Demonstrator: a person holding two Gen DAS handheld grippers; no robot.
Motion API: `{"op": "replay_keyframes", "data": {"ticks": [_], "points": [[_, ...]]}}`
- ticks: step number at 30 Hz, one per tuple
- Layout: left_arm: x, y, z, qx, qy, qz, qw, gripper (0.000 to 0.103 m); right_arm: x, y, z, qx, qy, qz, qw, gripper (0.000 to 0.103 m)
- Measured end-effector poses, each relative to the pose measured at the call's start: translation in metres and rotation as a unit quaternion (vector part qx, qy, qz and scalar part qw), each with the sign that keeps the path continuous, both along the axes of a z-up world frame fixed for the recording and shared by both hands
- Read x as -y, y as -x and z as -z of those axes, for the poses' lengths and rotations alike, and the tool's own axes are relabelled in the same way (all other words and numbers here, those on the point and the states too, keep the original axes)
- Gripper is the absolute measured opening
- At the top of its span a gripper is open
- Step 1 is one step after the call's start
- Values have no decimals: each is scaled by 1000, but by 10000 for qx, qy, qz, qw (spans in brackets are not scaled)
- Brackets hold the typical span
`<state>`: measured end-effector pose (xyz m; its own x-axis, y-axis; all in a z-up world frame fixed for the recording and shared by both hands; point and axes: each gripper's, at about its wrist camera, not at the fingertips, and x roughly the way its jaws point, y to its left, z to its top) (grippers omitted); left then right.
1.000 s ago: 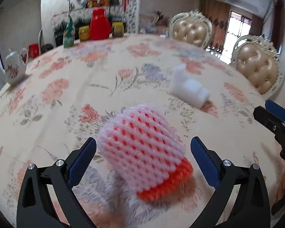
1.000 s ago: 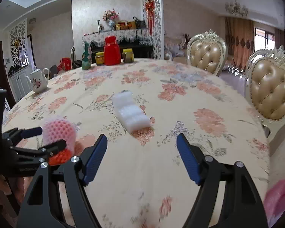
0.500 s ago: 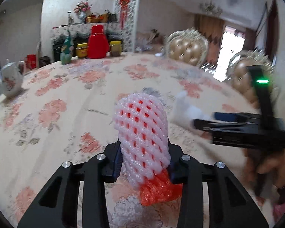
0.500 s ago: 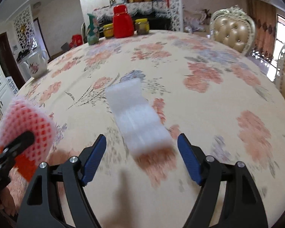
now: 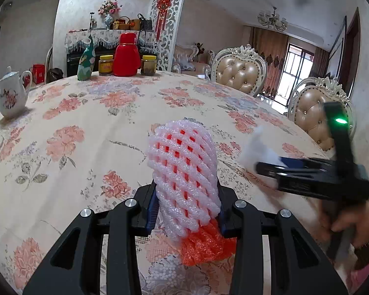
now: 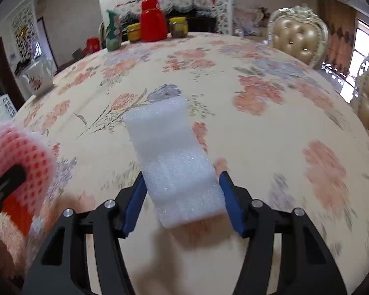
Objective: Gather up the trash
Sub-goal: 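Grasp the pink-and-orange foam fruit net with the left gripper while the right gripper grasps the white foam piece, then carry the fruit net and white foam piece to the pink bin with both grippers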
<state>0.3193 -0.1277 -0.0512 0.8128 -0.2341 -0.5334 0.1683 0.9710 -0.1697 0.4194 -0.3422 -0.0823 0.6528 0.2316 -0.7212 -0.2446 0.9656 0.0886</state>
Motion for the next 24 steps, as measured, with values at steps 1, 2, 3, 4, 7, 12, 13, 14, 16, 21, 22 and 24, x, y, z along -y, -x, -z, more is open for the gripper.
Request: {"op": "replay_keyframes", "data": {"ticks": [1, 2, 3, 4, 7, 12, 13, 14, 16, 21, 22, 24], "points": [[1, 0, 0, 8, -15, 19, 10000, 36, 5, 9, -3, 49, -73, 92, 9999, 58], [3, 1, 0, 15, -21, 76, 10000, 36, 11, 23, -7, 116, -156, 191, 9996, 58], [4, 1, 1, 0, -10, 143, 9999, 36, 13, 31, -9, 165, -182, 250, 9994, 58], [6, 2, 2, -14, -12, 183, 9998, 36, 16, 42, -12, 226, -192, 326, 9990, 58], [11, 6, 0, 86, -68, 333, 9994, 36, 22, 75, -19, 418, -186, 618, 9970, 58], [24, 10, -2, 44, -150, 744, 9971, 36, 33, 118, -22, 563, -492, 976, 9924, 58], [28, 13, -6, 101, -200, 794, 9966, 36, 34, 123, -23, 589, -525, 1016, 9917, 58], [31, 15, -9, 152, -249, 824, 9962, 36, 35, 130, -24, 644, -547, 1080, 9905, 58], [36, 23, -18, 268, -281, 892, 9953, 36, 37, 145, -28, 762, -590, 1181, 9883, 58], [51, 51, -35, 432, -416, 1118, 9919, 36, 43, 175, -41, 1041, -577, 1287, 9845, 58], [54, 60, -37, 449, -423, 1169, 9912, 36, 44, 180, -44, 1100, -575, 1307, 9836, 58], [57, 72, -41, 510, -467, 1205, 9903, 36, 47, 193, -49, 1212, -587, 1331, 9819, 59]]}}
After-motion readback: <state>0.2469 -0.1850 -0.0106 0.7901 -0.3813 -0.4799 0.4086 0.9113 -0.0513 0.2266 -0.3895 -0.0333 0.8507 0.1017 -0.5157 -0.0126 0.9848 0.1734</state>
